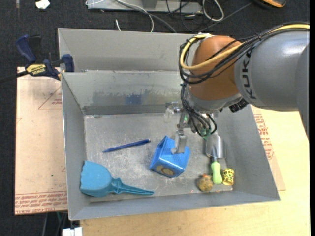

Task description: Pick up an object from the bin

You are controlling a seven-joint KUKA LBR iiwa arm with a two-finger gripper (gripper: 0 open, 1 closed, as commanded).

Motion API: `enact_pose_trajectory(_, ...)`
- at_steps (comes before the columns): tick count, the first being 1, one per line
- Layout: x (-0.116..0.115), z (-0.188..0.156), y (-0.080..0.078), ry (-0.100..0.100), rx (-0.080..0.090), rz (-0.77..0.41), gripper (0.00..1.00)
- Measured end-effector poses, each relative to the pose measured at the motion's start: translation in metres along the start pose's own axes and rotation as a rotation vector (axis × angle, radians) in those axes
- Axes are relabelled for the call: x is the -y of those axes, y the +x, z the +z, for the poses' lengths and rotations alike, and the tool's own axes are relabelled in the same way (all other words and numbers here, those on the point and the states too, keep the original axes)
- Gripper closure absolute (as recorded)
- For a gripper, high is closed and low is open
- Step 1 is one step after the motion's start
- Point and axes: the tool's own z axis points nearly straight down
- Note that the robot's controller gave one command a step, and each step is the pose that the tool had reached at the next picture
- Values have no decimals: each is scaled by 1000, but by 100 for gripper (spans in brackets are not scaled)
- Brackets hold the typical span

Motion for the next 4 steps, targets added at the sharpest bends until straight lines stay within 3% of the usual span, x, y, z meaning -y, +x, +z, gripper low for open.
enact_pose_trajectory(1,0,-4,-1,0,6,0,0)
enact_pose_trajectory(2,-21,41,6,2,9,-114,0)
enact_pose_trajectory(3,-19,42,6,0,10,-87,0)
enact_pose_trajectory(4,-18,49,10,-4,26,-107,0)
